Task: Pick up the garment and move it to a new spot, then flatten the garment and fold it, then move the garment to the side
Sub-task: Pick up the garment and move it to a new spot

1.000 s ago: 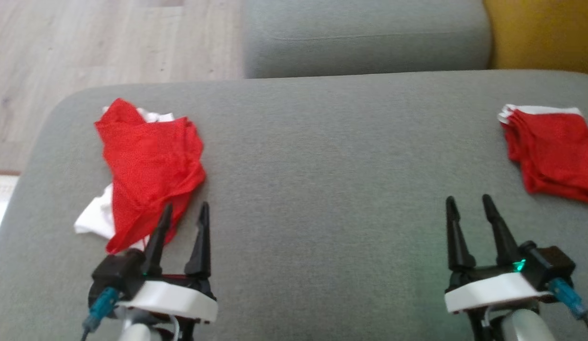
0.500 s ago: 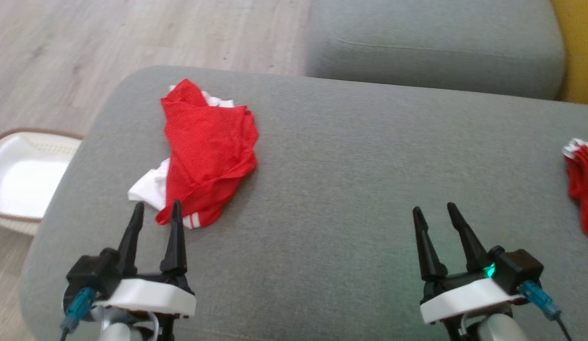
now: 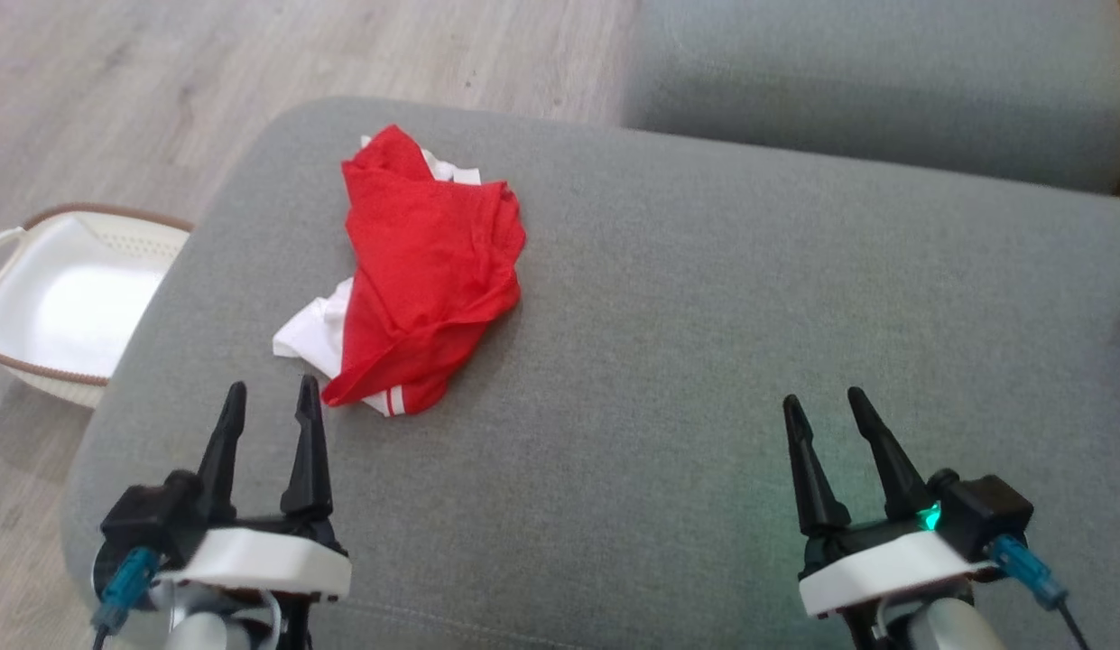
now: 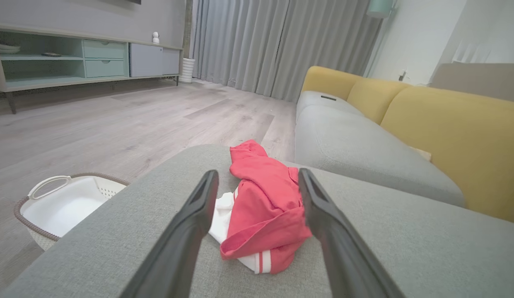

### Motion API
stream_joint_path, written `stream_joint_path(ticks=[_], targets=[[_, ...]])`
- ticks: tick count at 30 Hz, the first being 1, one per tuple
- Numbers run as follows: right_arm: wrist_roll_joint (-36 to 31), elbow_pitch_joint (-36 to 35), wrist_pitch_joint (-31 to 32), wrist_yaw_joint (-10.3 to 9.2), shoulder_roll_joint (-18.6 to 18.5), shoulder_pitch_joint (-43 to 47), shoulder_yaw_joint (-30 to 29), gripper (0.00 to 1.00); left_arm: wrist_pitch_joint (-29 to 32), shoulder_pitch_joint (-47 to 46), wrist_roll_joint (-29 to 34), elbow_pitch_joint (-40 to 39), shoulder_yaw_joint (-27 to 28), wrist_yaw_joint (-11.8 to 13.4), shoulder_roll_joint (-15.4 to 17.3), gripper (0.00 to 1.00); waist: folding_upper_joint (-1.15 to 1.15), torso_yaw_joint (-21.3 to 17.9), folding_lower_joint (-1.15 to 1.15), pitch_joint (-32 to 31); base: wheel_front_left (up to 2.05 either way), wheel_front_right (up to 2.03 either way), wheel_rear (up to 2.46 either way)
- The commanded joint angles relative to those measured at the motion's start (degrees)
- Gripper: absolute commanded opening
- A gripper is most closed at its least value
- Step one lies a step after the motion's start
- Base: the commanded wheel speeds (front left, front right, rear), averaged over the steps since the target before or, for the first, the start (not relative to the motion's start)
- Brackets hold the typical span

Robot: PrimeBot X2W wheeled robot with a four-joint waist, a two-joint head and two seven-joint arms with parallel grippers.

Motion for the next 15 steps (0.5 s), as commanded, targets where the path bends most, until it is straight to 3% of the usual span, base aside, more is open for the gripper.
stream_joint_path(ticks=[1,8,15], targets=[[0.1,-1.8,-0.6,-0.05,-0.2,-2.7,0.9,1.0,-0.4,-3.4,1.3,-1.4,2.7,-0.7,0.2,1.0,0.0,-0.8,0.0,1.8,0.0,0.0,0.0],[-1.6,-2.9,-0.6,-0.05,-0.2,-5.5,-1.0,1.0,-0.4,-9.3,4.2,2.9,5.0,-3.6,1.7,1.0,0.0,-2.8,0.0,7.1,0.0,0.0,0.0],[-4.2,-4.2,-0.6,-0.05,-0.2,-8.8,-4.6,1.0,3.0,-25.5,4.5,17.2,1.2,-6.1,9.8,1.0,0.0,-5.1,0.0,13.7,0.0,0.0,0.0]])
